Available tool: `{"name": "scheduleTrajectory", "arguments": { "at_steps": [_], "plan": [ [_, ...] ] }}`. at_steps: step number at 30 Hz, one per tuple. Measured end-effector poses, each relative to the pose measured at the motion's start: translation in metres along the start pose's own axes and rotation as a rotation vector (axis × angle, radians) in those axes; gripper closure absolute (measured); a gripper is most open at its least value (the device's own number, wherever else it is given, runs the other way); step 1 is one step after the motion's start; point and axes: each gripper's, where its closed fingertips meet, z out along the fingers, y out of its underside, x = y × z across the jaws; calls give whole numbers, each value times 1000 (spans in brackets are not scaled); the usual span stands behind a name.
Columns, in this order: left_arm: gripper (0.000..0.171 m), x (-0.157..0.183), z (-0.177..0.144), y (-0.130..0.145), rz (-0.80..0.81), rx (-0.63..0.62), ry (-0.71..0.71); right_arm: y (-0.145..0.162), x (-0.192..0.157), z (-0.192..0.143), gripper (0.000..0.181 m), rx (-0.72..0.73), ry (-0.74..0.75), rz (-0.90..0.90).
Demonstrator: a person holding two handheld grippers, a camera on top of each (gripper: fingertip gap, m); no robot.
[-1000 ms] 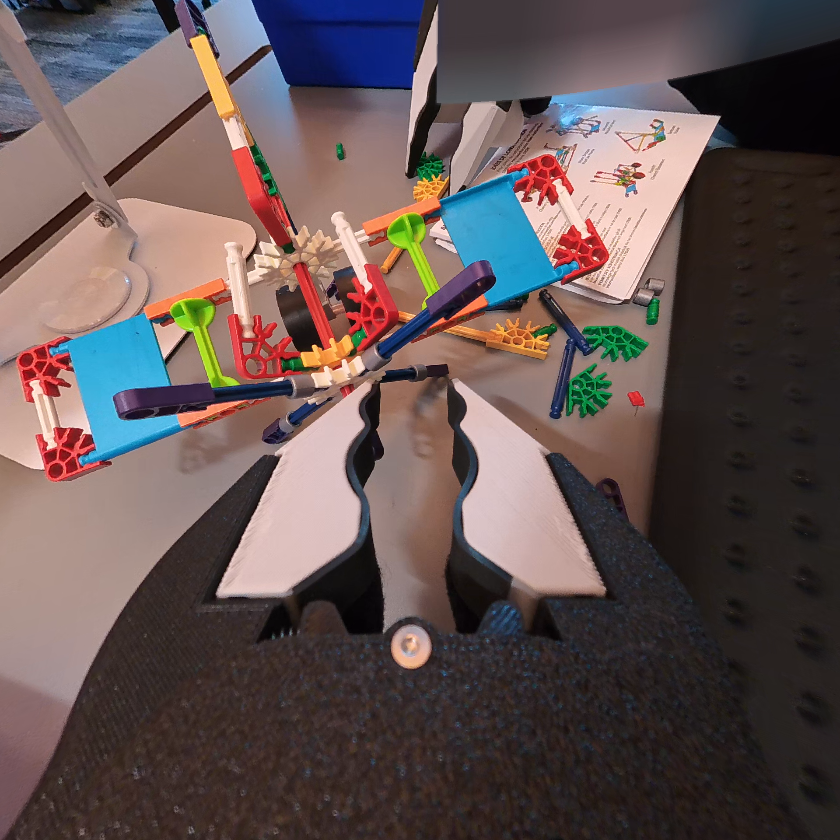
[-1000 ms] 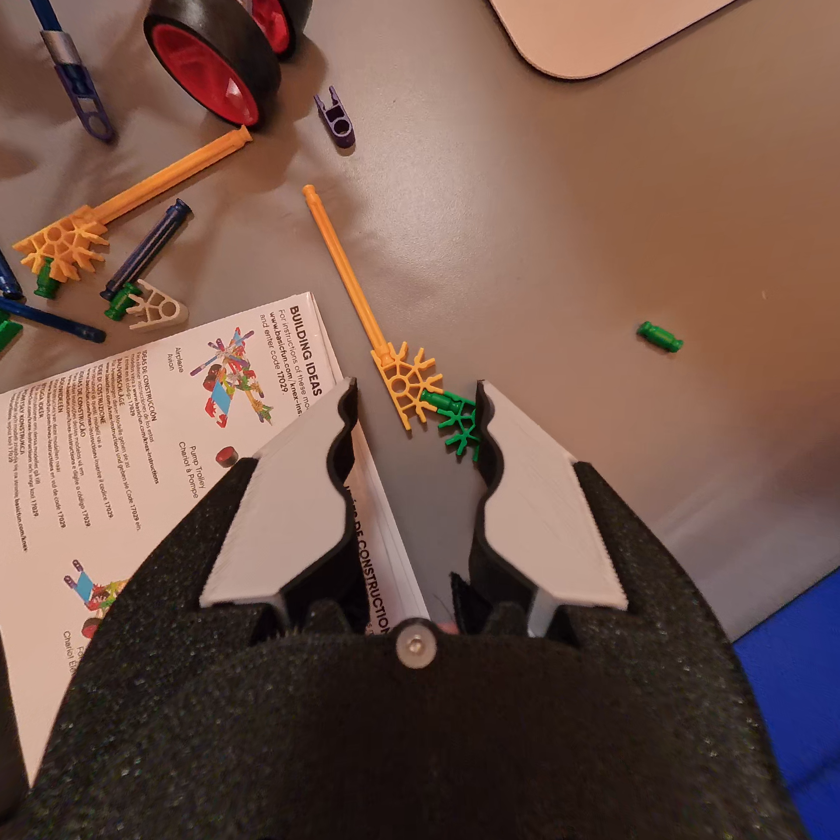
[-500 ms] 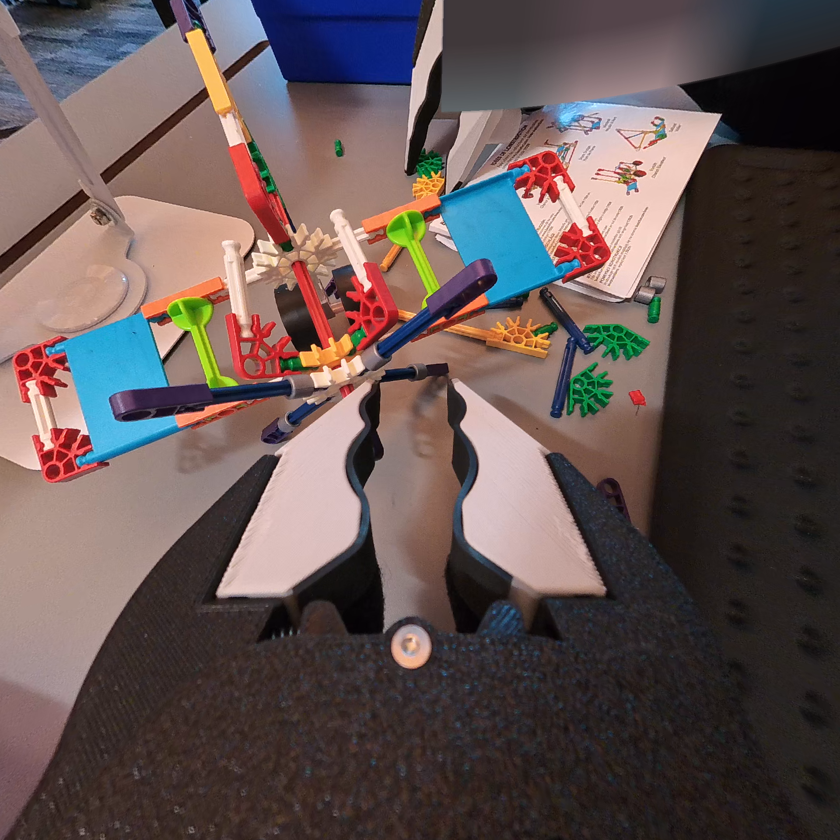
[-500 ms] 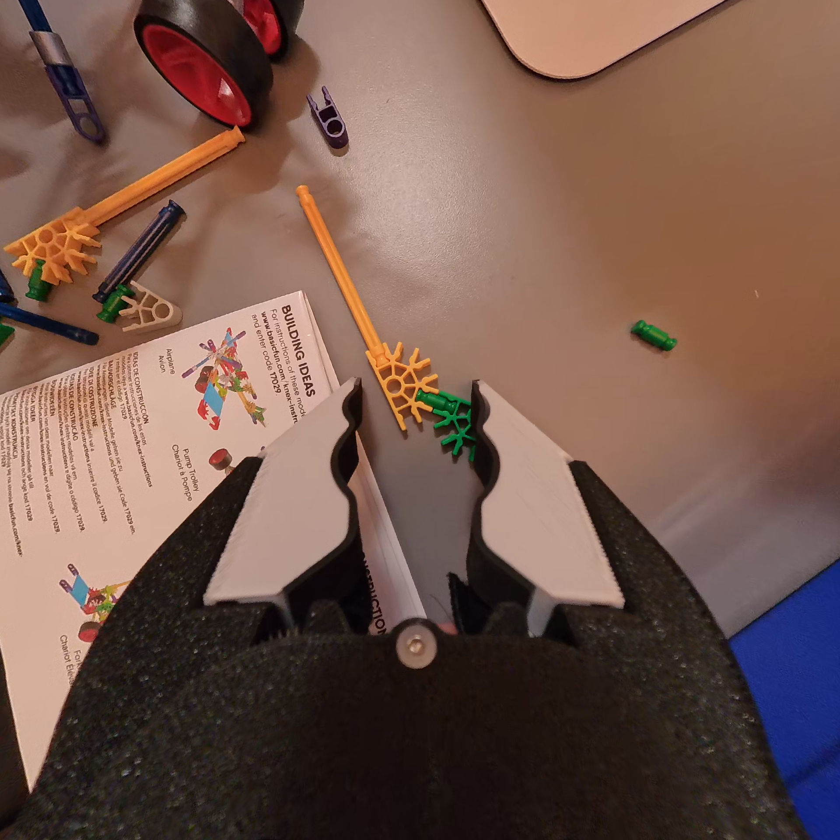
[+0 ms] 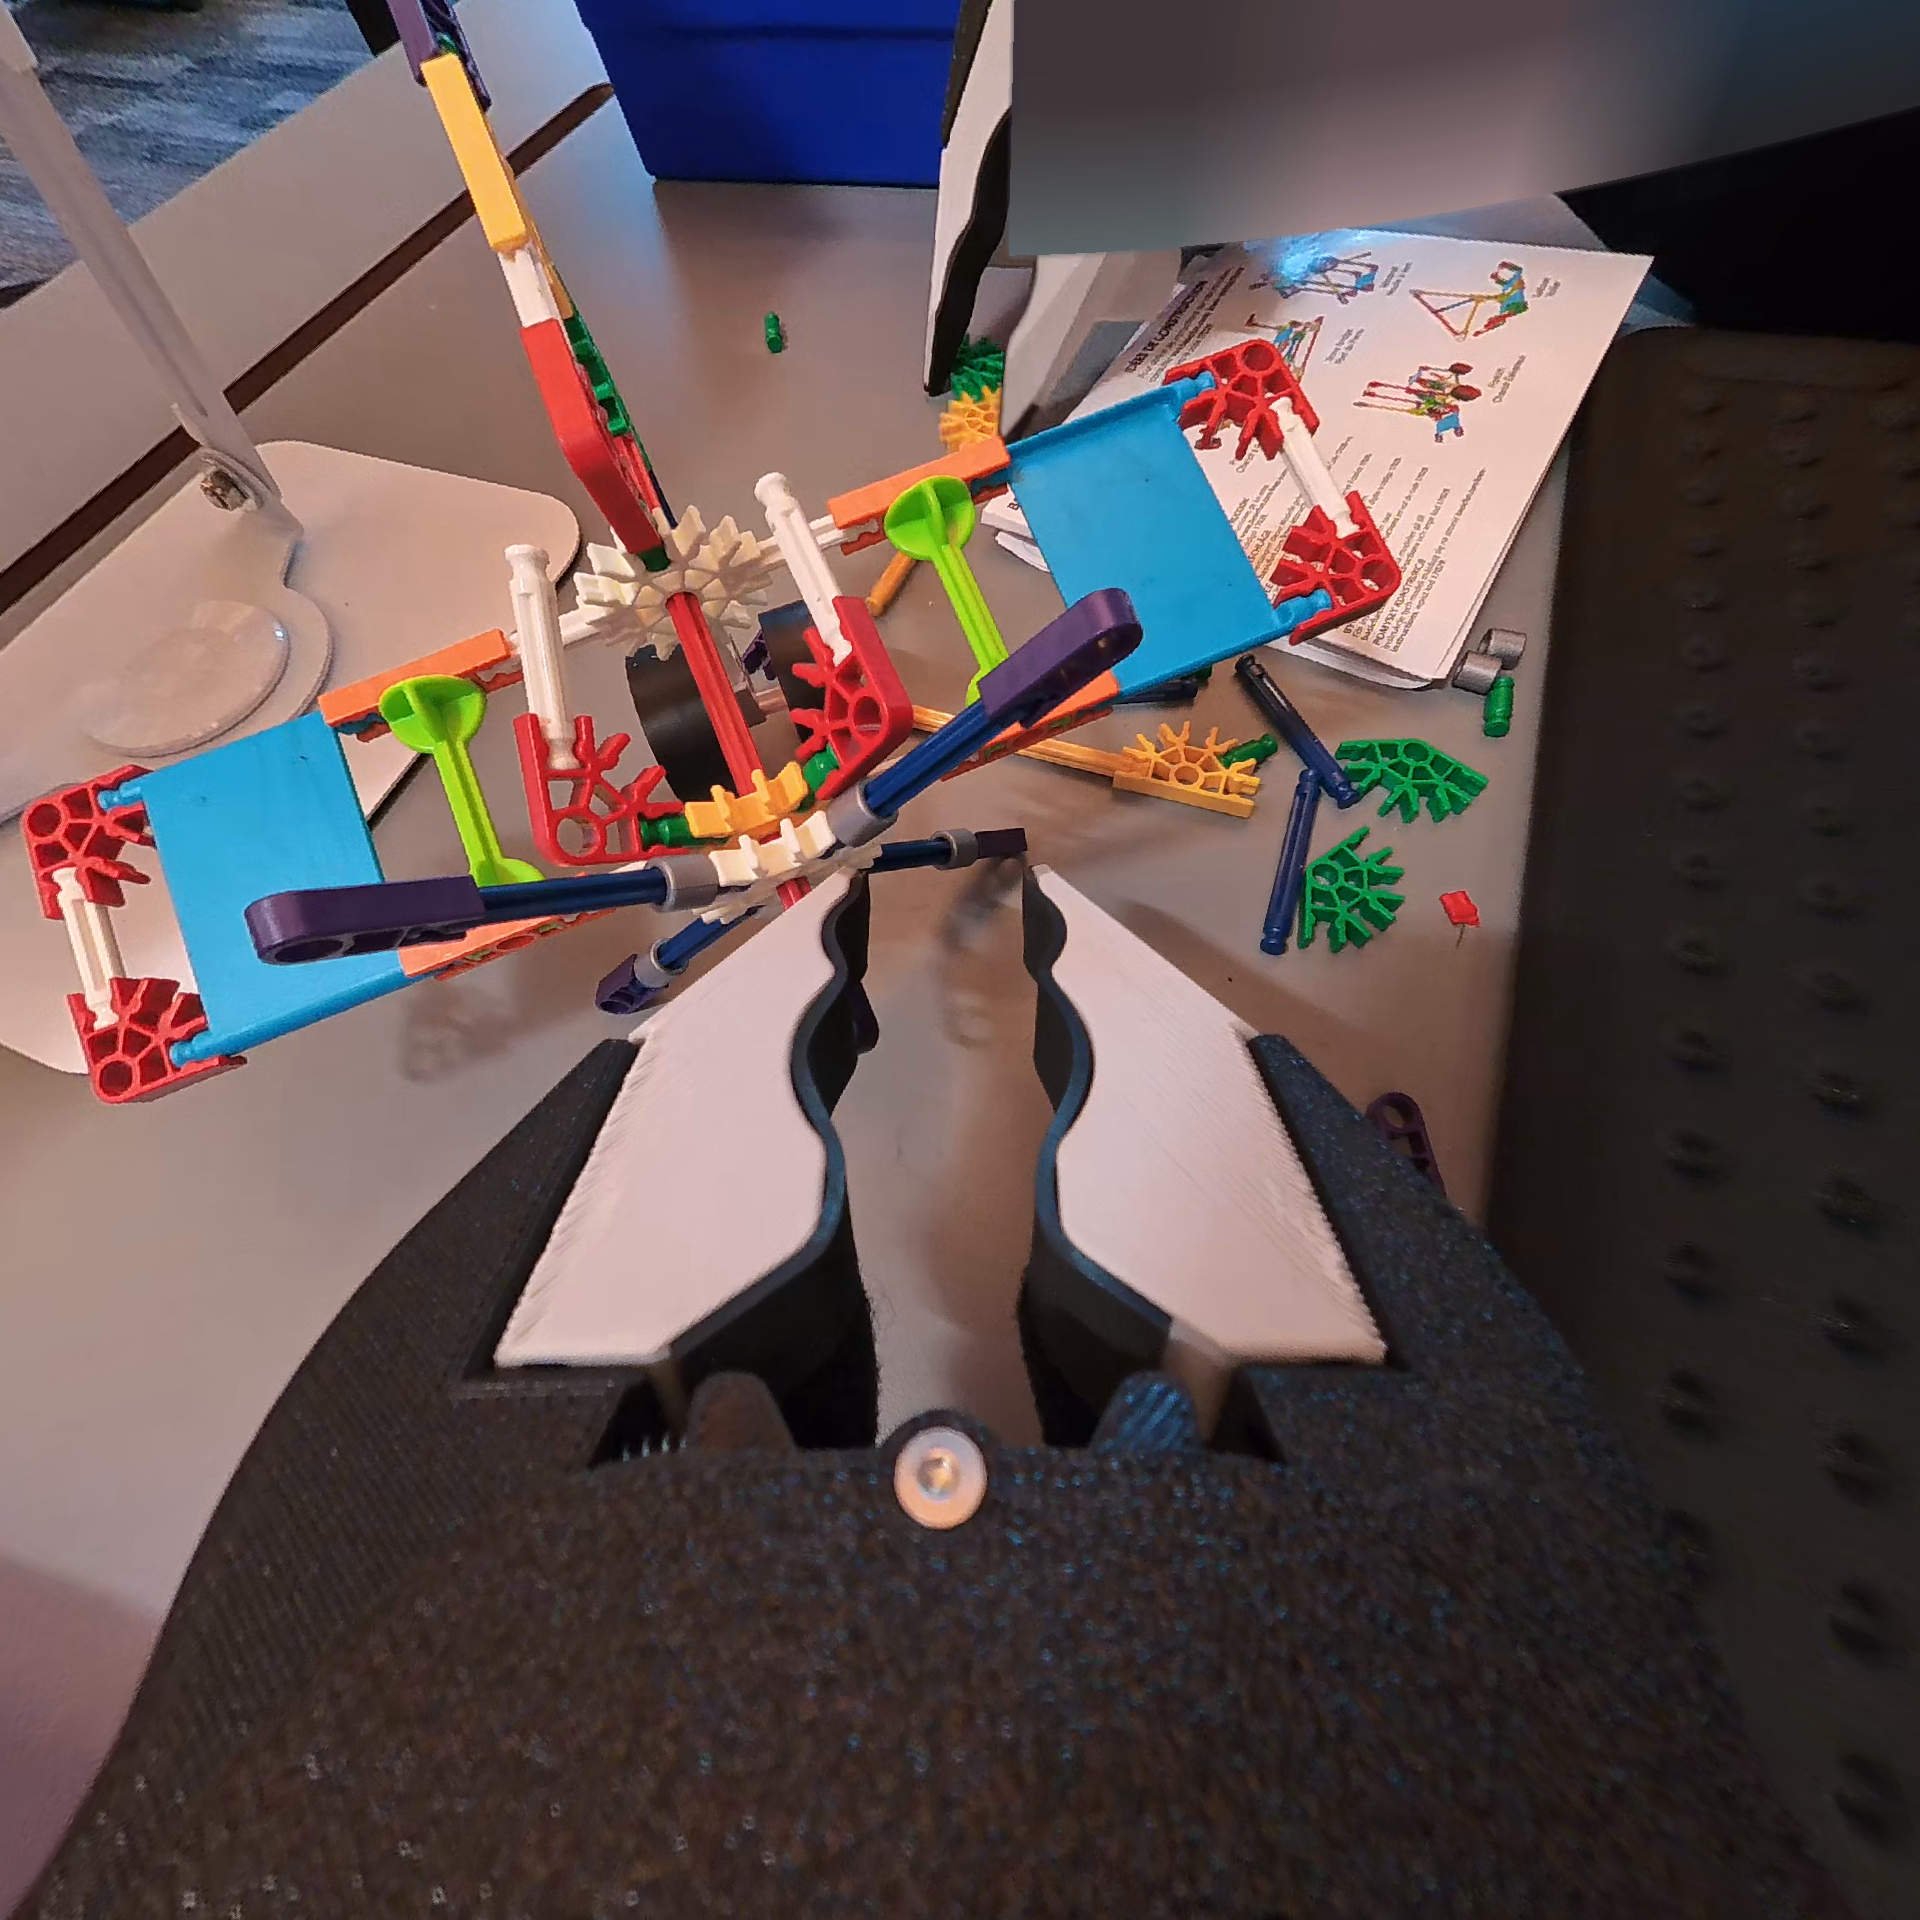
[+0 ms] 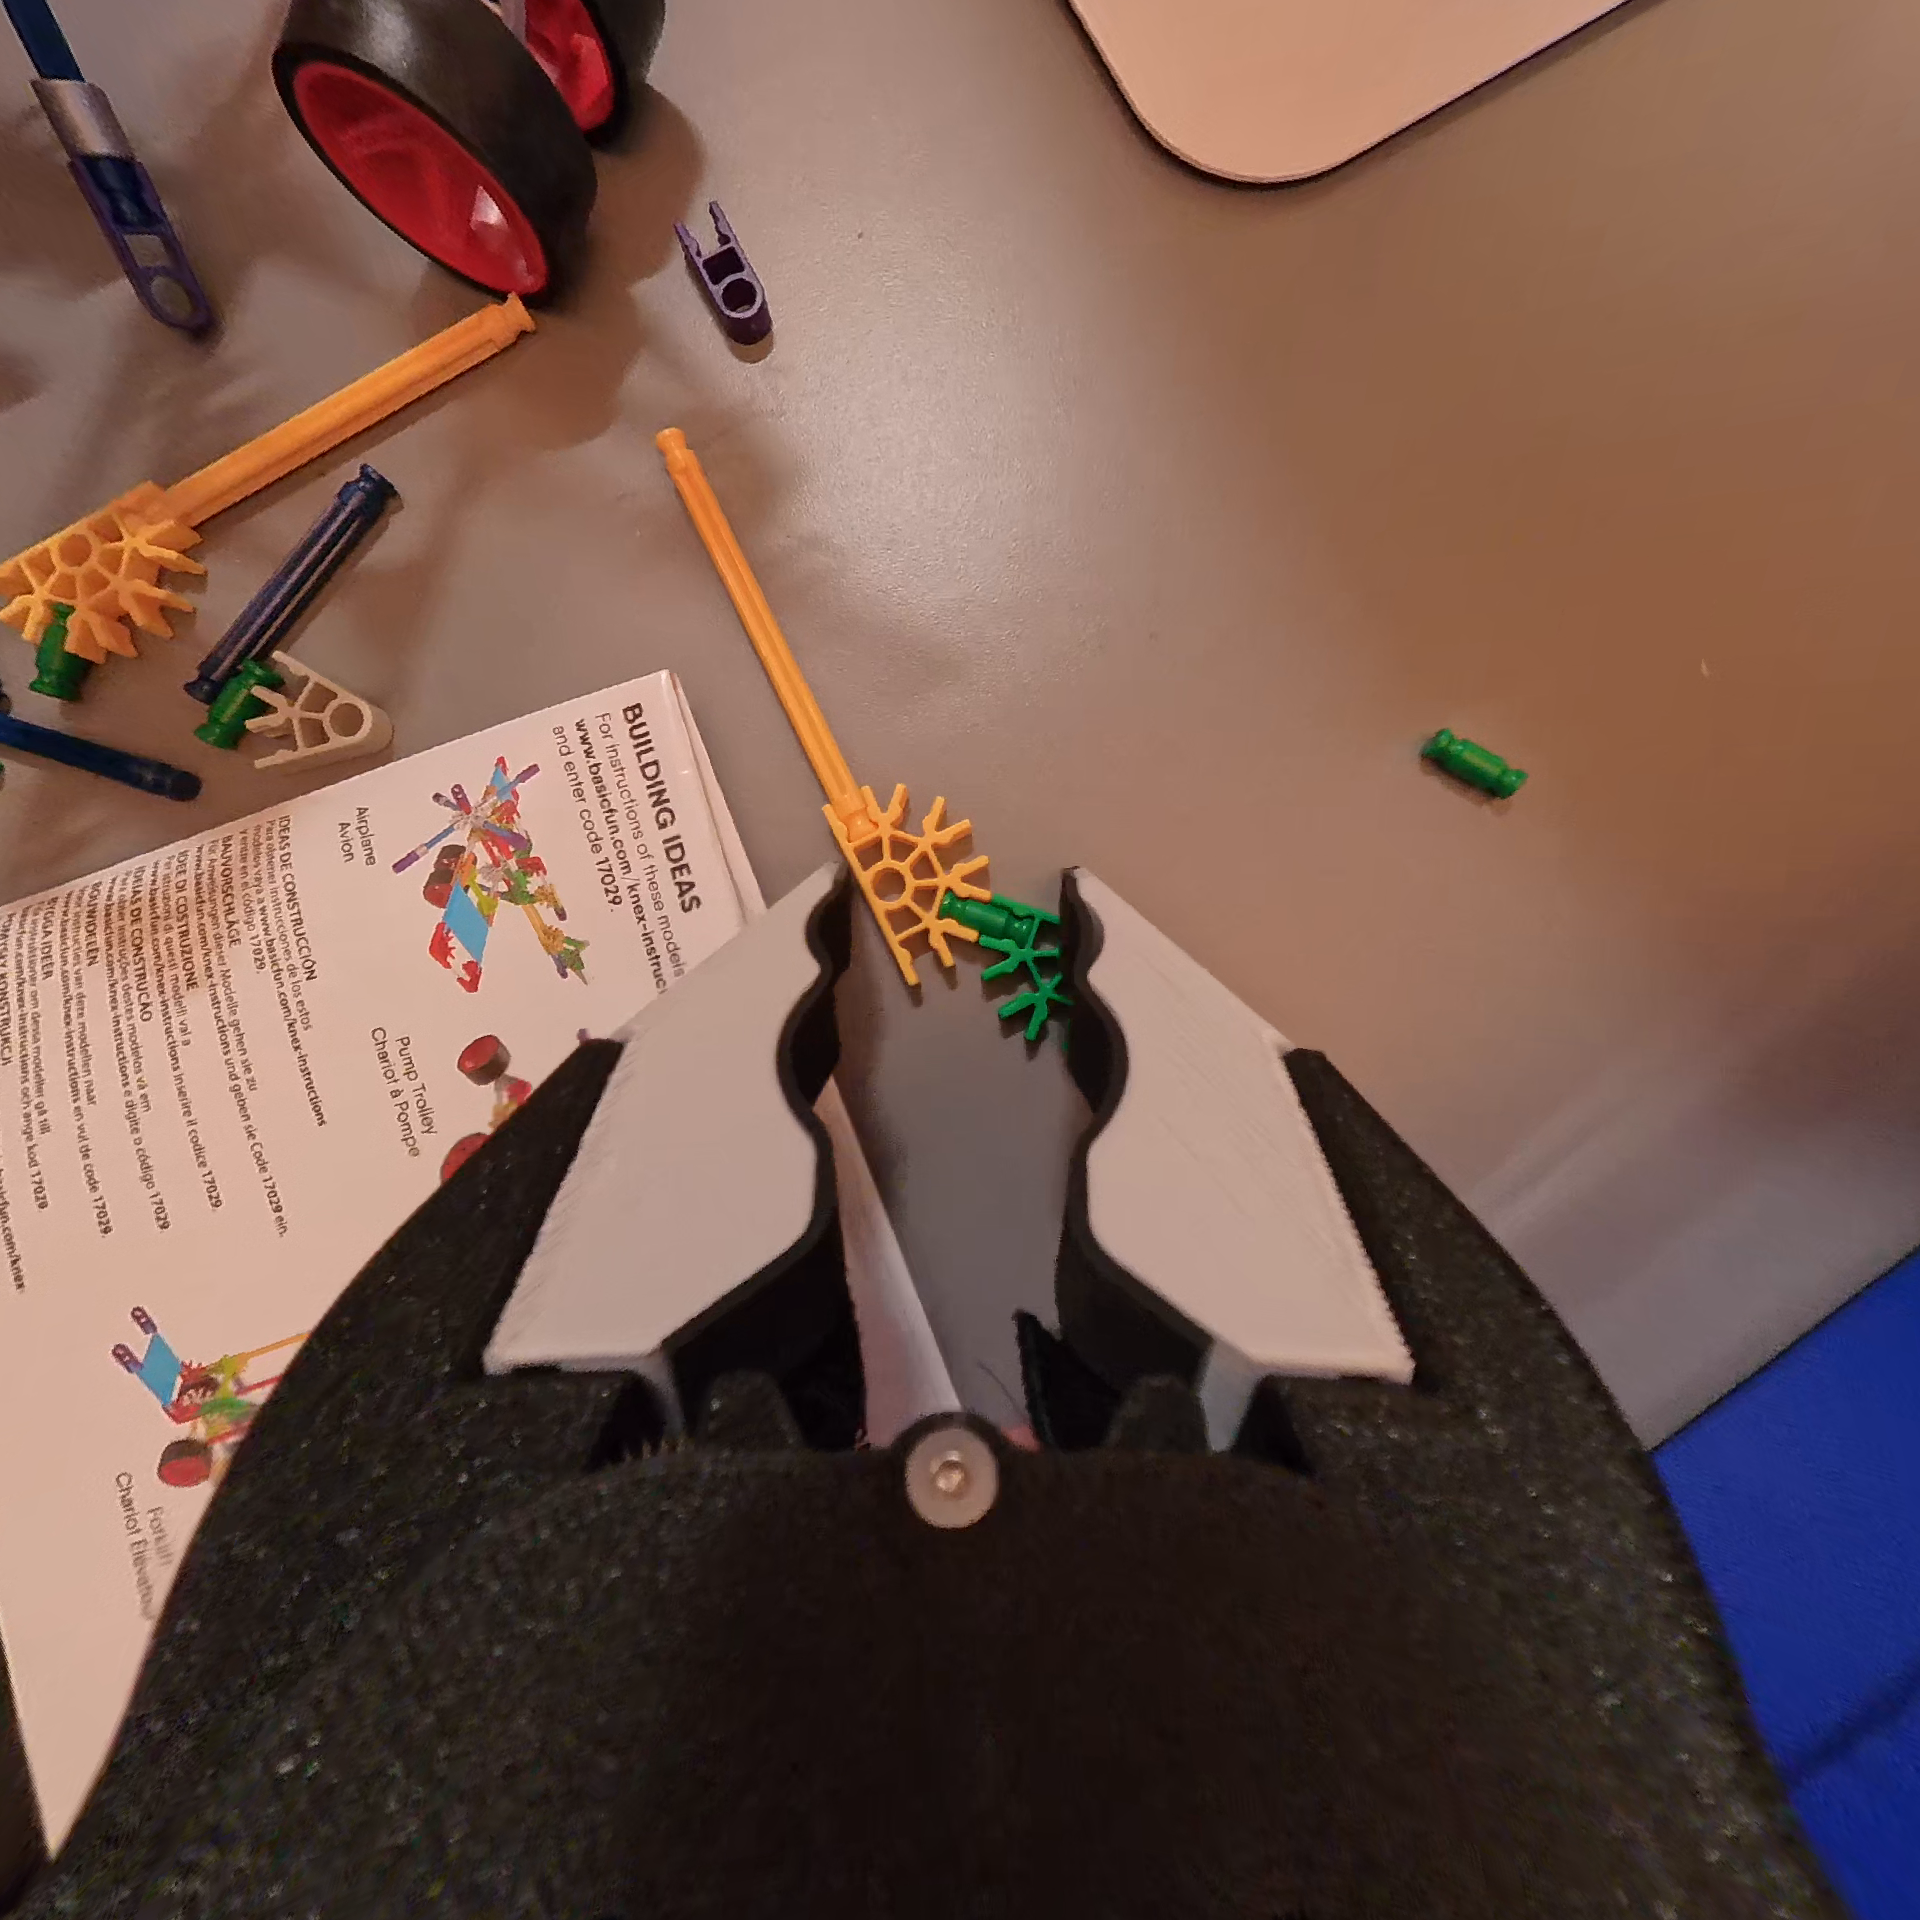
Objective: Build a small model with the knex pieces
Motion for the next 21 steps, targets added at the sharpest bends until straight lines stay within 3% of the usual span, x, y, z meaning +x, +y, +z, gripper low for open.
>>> {"name": "scheduleTrajectory", "arguments": {
  "at_steps": [21],
  "plan": [
    [143,-1,0,0,-1,1,-5,-1,5,0,151,5,20,11]
  ]
}}
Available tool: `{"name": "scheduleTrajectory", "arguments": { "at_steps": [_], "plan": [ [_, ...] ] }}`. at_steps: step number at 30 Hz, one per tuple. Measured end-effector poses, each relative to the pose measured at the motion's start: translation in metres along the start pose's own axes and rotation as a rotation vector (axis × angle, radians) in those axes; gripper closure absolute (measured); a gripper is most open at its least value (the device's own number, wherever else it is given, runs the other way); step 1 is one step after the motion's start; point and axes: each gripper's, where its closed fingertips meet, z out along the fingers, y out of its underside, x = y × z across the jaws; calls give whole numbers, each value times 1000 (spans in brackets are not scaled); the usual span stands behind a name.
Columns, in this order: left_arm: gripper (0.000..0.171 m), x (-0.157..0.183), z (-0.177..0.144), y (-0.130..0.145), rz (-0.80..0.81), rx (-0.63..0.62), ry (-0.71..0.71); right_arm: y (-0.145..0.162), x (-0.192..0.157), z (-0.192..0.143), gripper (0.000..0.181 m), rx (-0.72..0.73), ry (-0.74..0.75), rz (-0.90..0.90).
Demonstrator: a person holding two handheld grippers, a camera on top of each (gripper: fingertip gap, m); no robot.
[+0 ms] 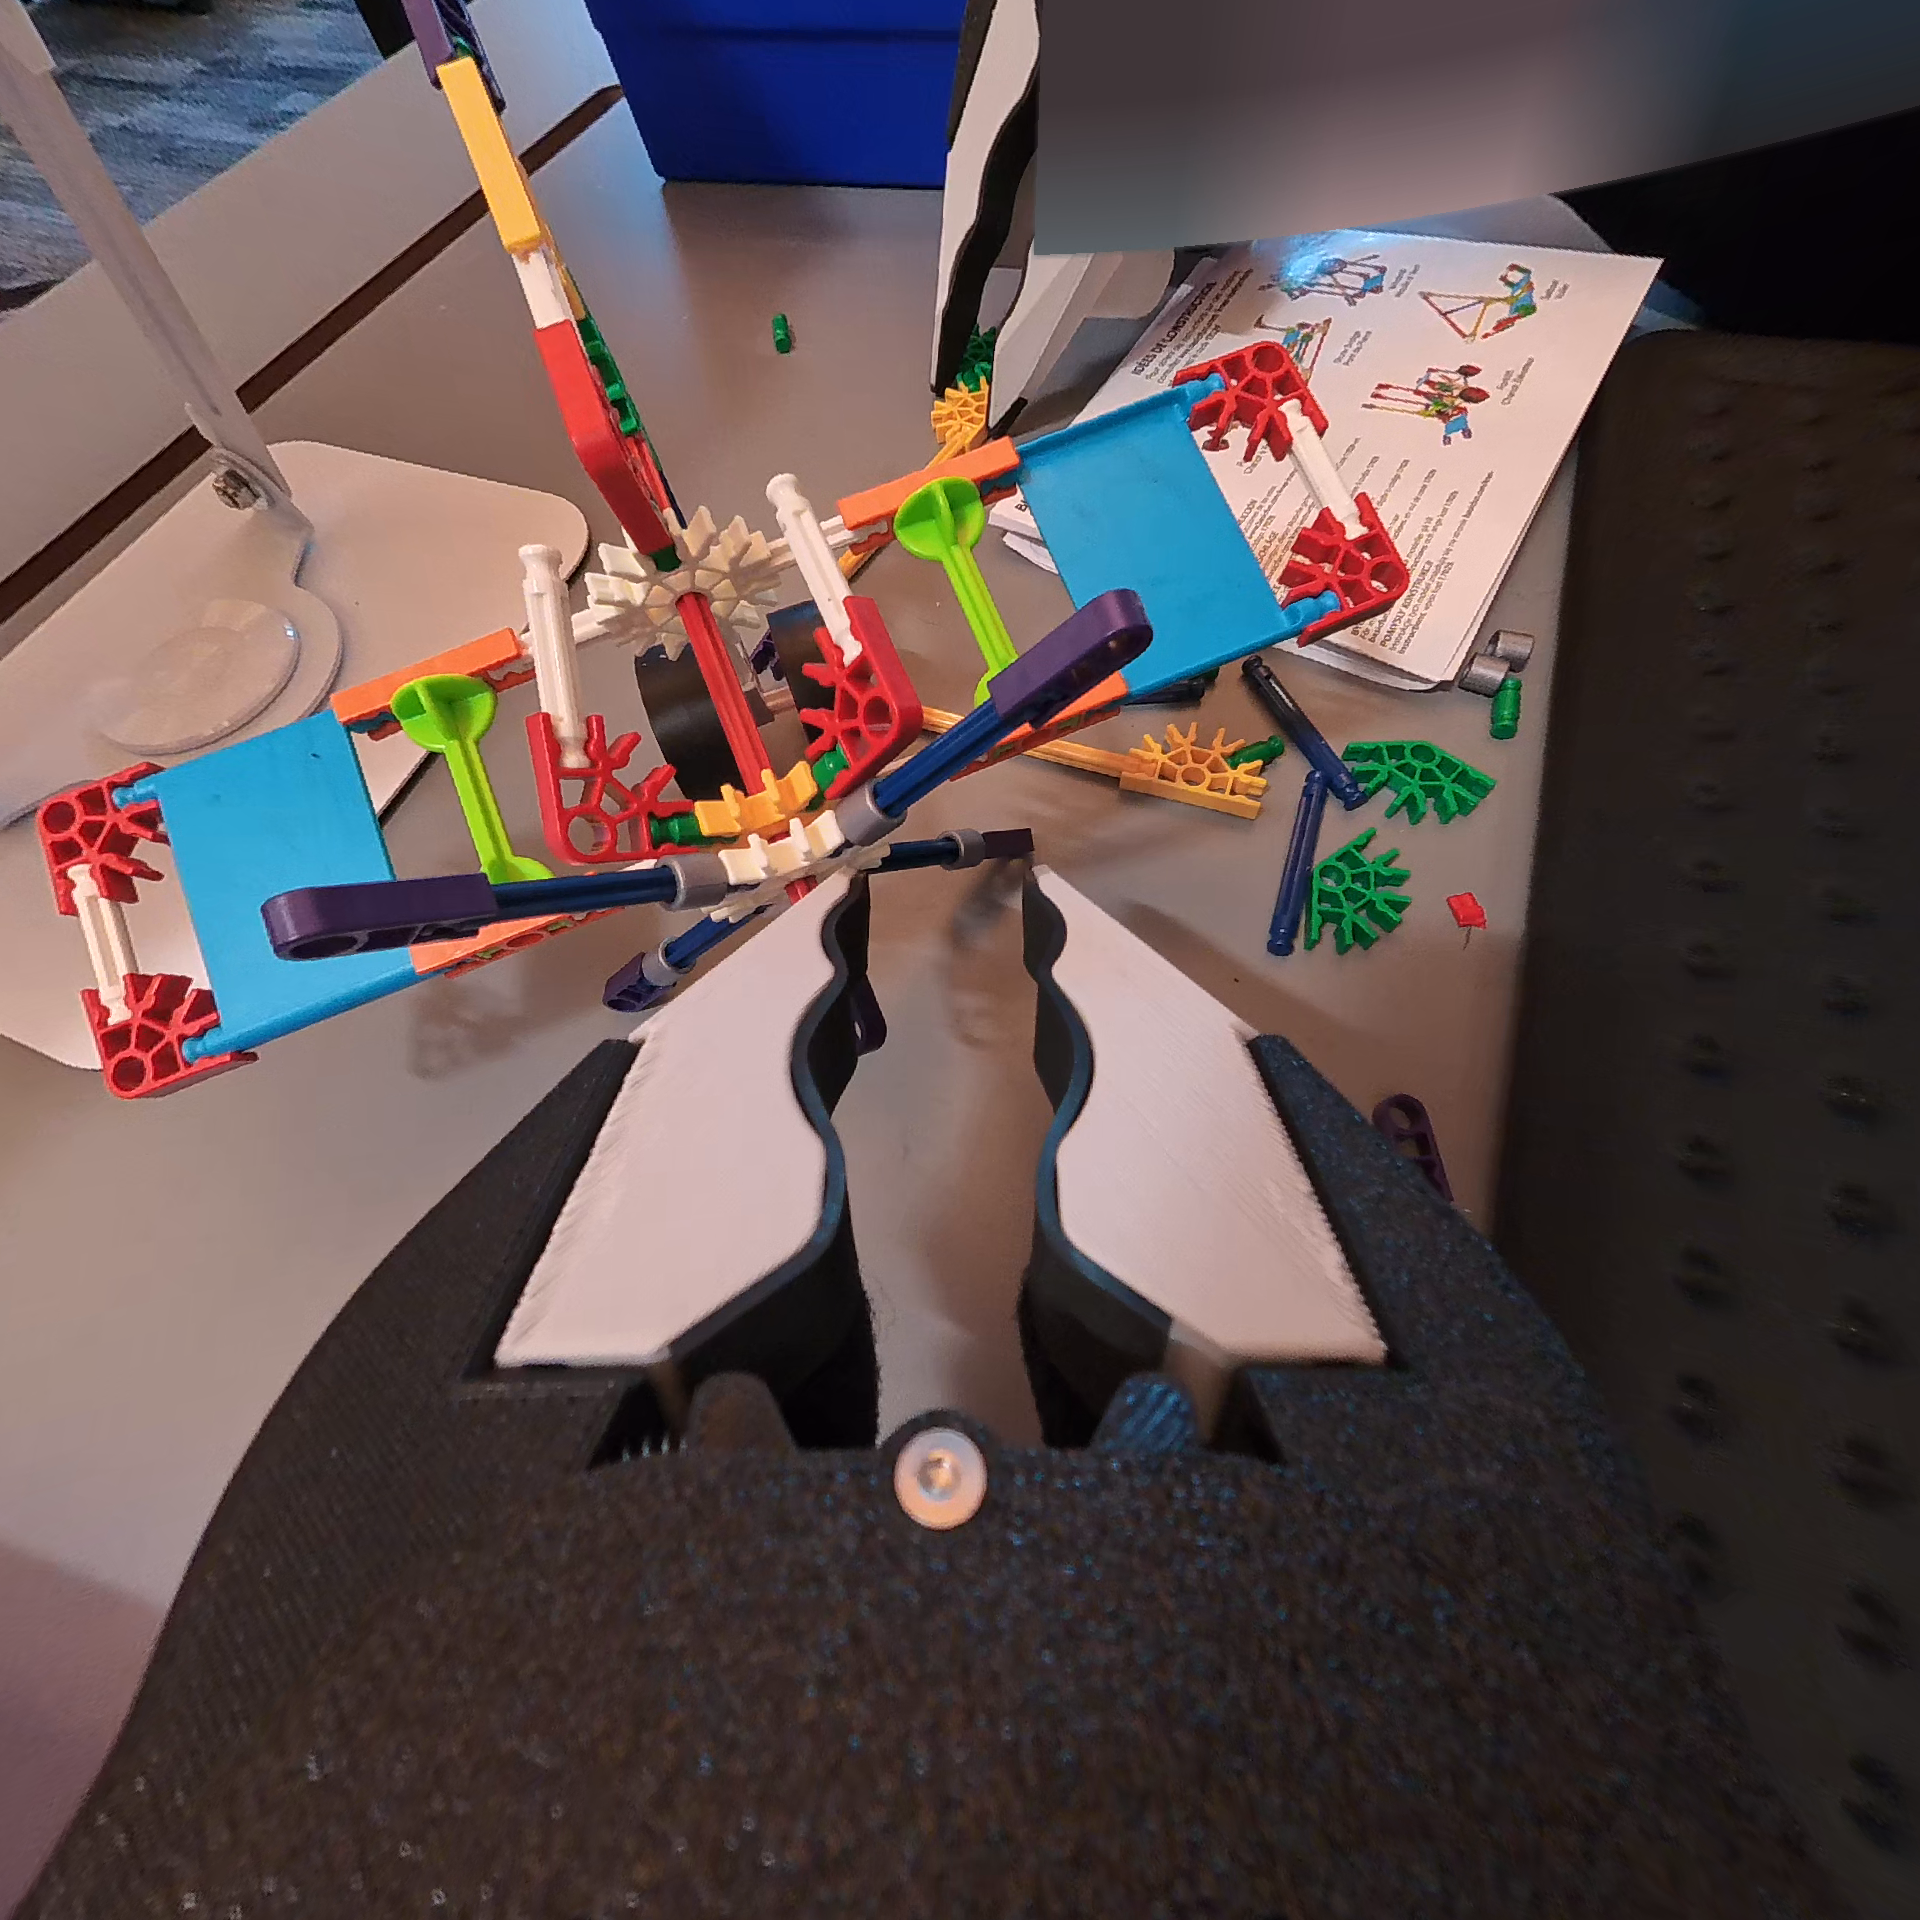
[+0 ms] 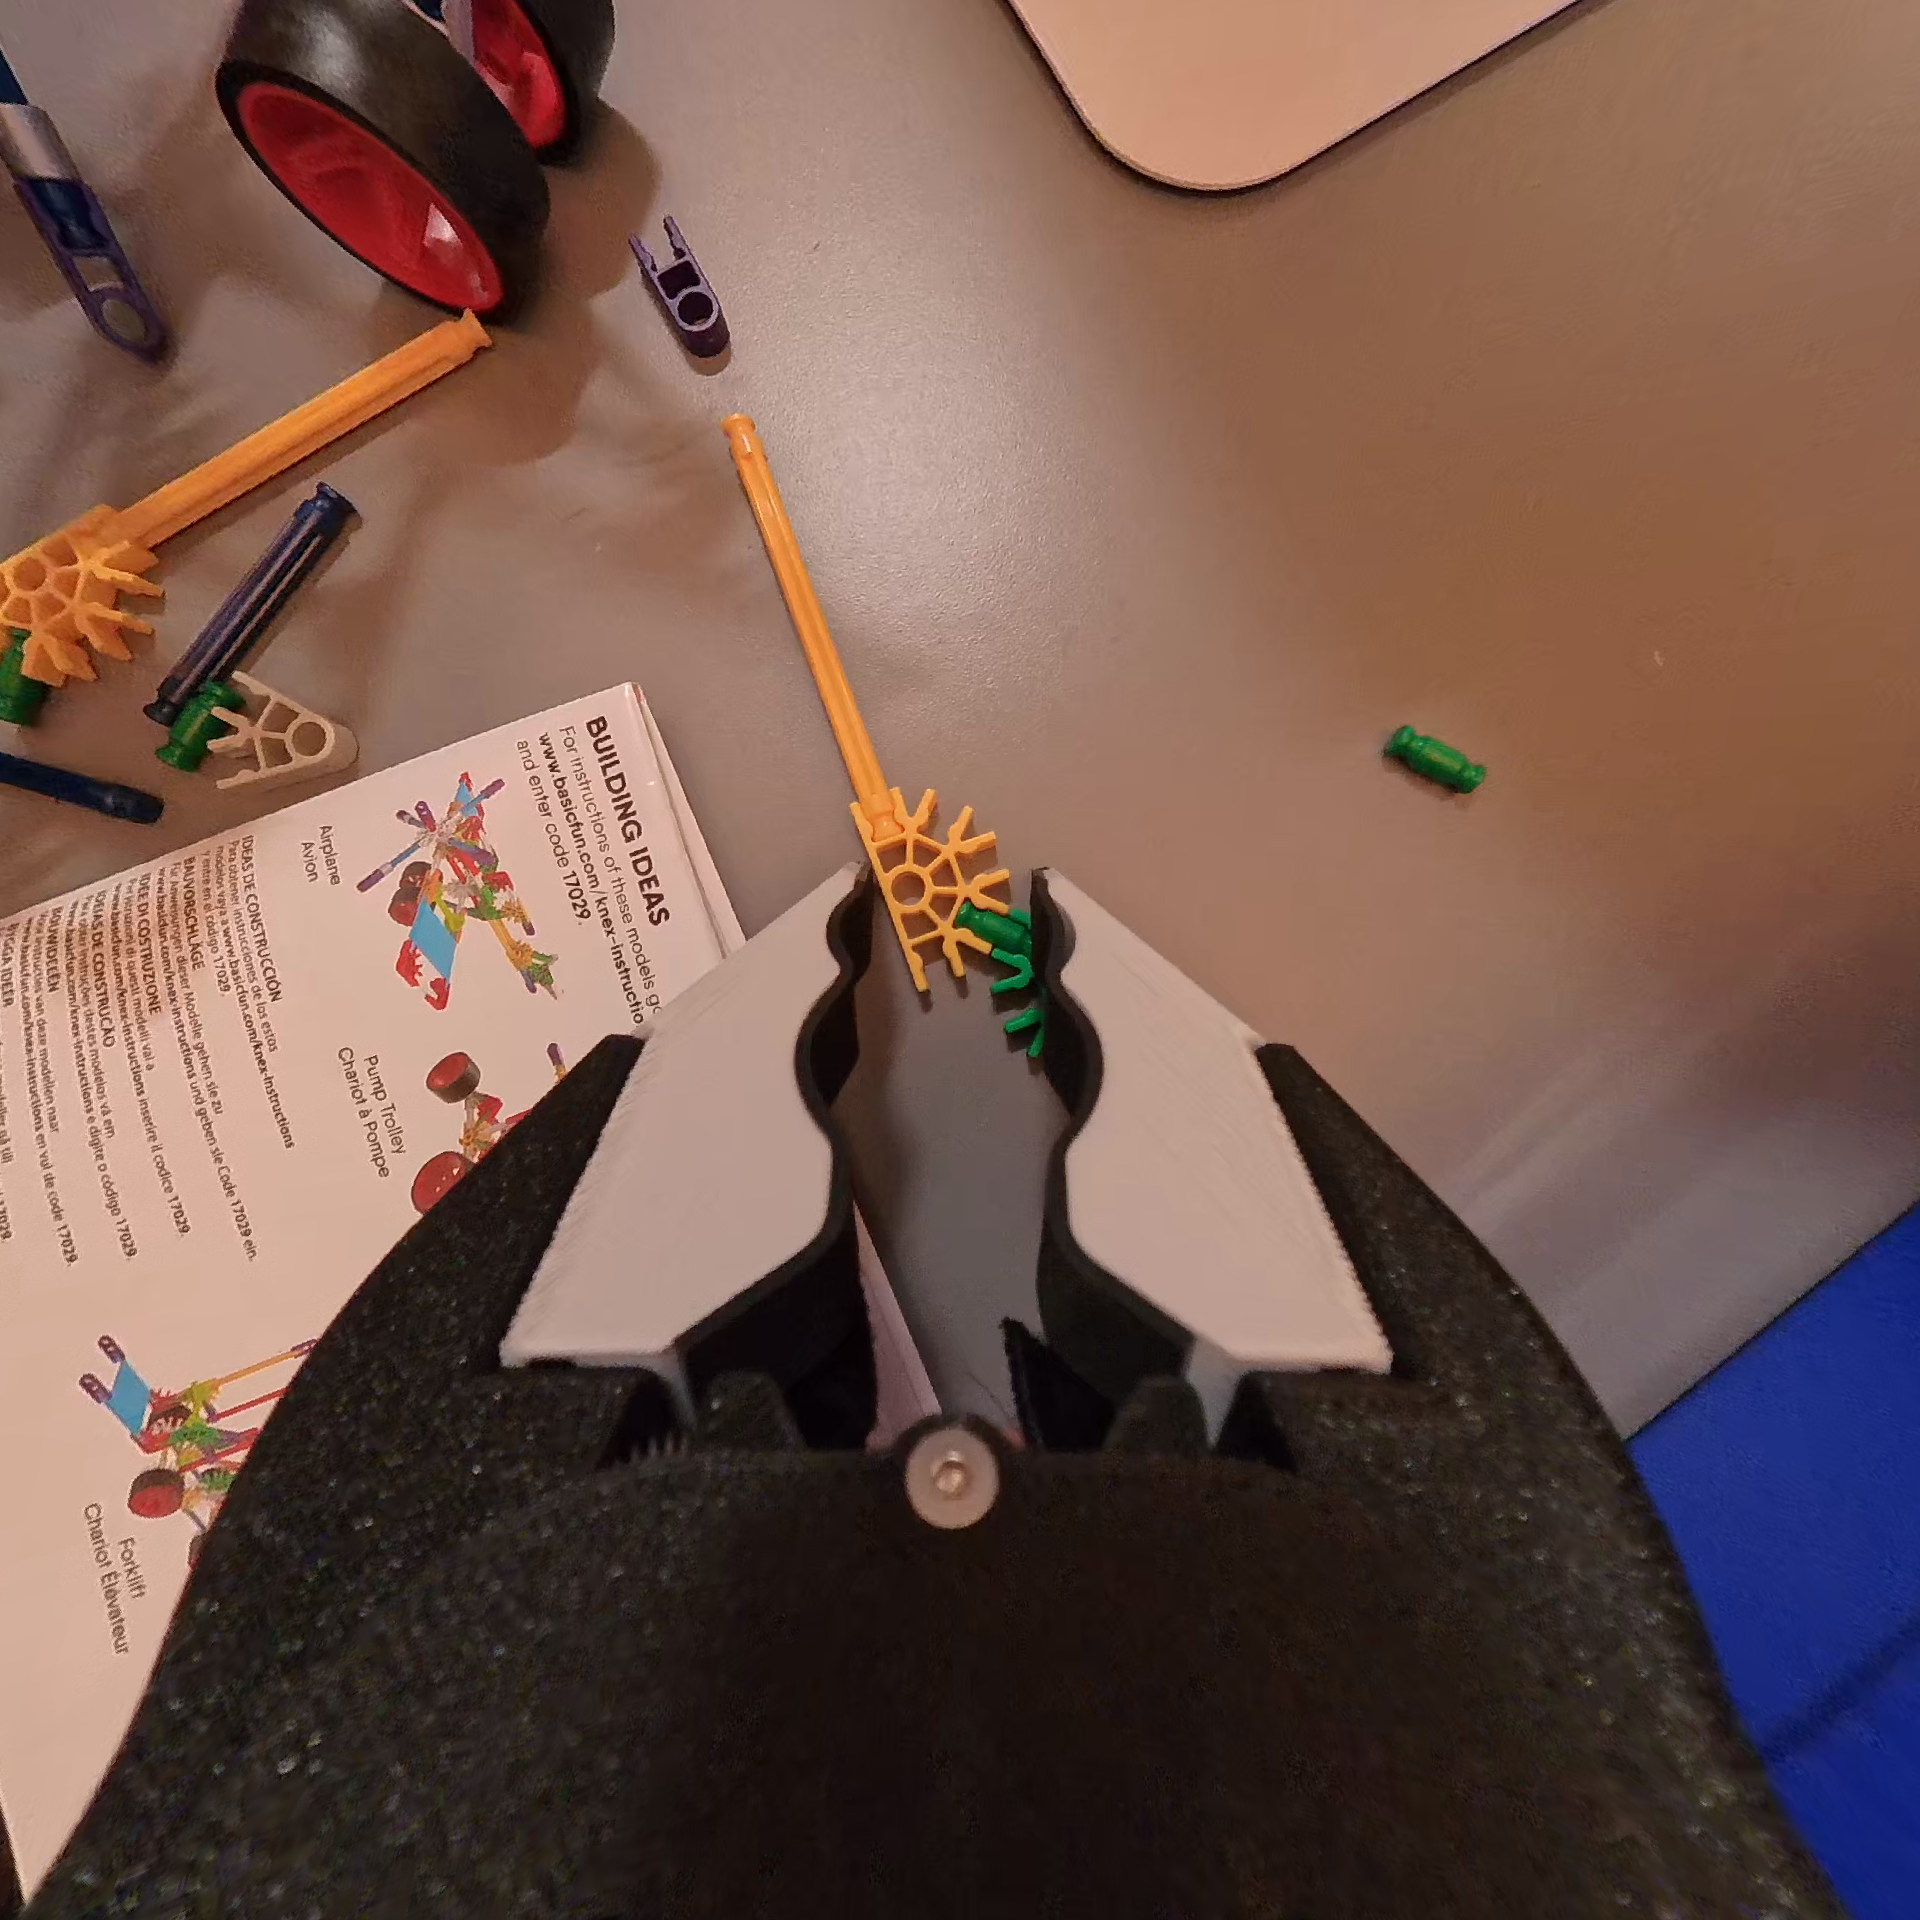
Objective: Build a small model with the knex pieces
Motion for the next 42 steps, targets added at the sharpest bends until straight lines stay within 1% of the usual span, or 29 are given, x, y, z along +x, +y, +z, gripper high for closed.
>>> {"name": "scheduleTrajectory", "arguments": {
  "at_steps": [7,11,13,15,19,22,31,42],
  "plan": [
    [143,0,0,0,0,-1,2,-3,2,-3,148,17,0,24],
    [143,1,1,0,1,-3,2,1,0,-2,135,-6,-5,14],
    [143,0,1,1,1,-5,2,3,-1,-2,133,-20,4,7],
    [143,0,1,1,1,-6,2,4,1,-3,133,-31,15,13],
    [143,0,2,2,0,-9,2,6,3,-3,140,-40,36,5],
    [143,0,2,2,-1,-11,2,5,3,-3,158,-39,39,-11],
    [143,0,2,2,-1,-11,2,3,5,-3,158,-28,46,-10],
    [143,1,2,3,-2,-13,6,-8,8,-11,158,38,60,11]
  ]
}}
